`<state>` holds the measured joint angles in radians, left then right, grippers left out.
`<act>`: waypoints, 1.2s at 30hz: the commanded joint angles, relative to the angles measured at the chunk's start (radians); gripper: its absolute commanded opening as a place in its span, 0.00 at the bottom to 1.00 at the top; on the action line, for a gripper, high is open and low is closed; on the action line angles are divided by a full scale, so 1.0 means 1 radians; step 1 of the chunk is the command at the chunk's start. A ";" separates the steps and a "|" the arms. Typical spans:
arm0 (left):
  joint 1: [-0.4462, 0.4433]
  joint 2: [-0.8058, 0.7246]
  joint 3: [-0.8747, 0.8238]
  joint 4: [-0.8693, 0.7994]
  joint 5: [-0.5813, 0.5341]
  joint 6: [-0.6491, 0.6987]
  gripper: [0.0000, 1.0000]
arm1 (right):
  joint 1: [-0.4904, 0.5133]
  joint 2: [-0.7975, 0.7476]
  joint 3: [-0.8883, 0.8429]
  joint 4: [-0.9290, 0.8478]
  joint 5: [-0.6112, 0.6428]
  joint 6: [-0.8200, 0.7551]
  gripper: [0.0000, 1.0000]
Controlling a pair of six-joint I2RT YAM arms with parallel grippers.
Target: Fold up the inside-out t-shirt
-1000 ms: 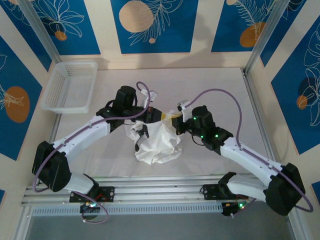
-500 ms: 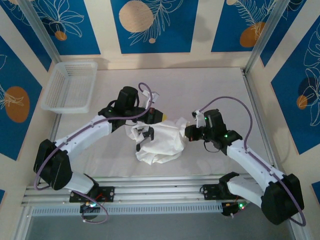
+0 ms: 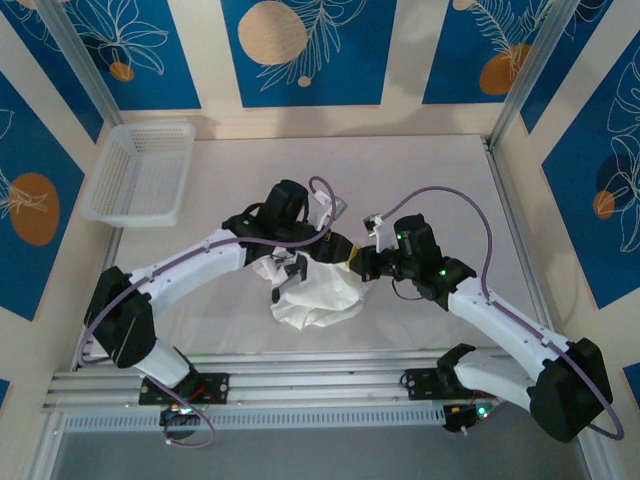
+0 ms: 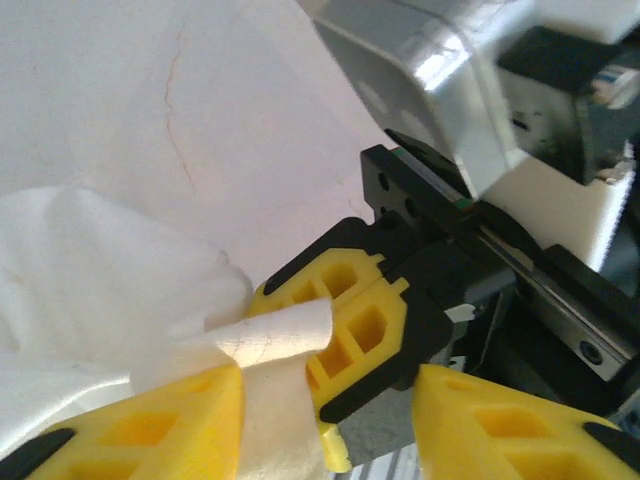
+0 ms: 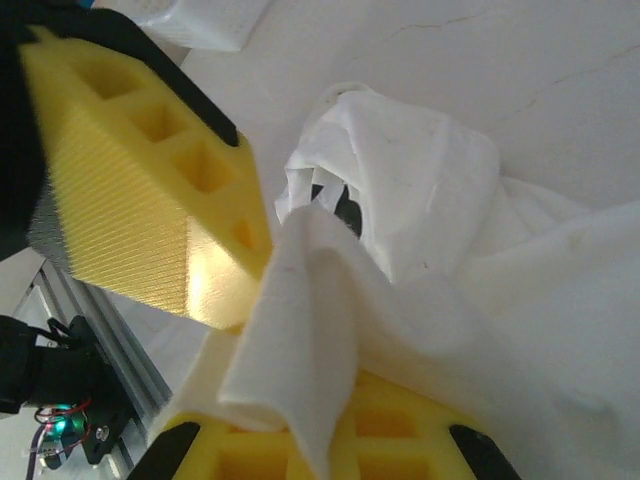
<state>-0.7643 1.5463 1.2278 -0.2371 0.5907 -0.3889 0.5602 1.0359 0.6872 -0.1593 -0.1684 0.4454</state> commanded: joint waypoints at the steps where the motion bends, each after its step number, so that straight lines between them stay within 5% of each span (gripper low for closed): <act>1: 0.011 0.026 -0.008 0.015 -0.082 -0.007 0.35 | 0.017 -0.037 0.023 0.040 -0.037 0.001 0.00; 6: 0.018 0.014 -0.033 0.001 -0.077 0.011 0.02 | 0.013 -0.040 0.030 0.013 -0.013 -0.001 0.00; 13: 0.053 -0.035 -0.082 0.015 -0.082 0.005 0.00 | 0.007 -0.063 -0.015 -0.010 0.063 0.004 0.08; 16: 0.060 -0.051 -0.100 0.037 -0.032 0.029 0.00 | -0.009 -0.078 -0.032 -0.006 0.034 0.010 0.00; 20: 0.053 -0.041 -0.101 0.050 0.104 0.096 0.42 | -0.014 -0.083 -0.037 0.036 -0.012 0.026 0.00; 22: 0.050 -0.046 -0.111 0.069 0.133 0.111 0.53 | -0.014 -0.075 -0.030 0.038 -0.014 0.030 0.00; 29: 0.049 -0.043 -0.138 0.150 0.165 0.105 0.67 | -0.014 -0.048 -0.013 0.030 -0.038 0.035 0.00; 36: 0.048 -0.046 -0.168 0.323 0.266 0.016 0.63 | -0.014 -0.047 -0.013 -0.015 0.015 0.030 0.00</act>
<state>-0.7116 1.5269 1.0721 -0.0303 0.7704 -0.3351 0.5491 0.9874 0.6590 -0.1482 -0.1696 0.4644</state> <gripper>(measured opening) 0.637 0.050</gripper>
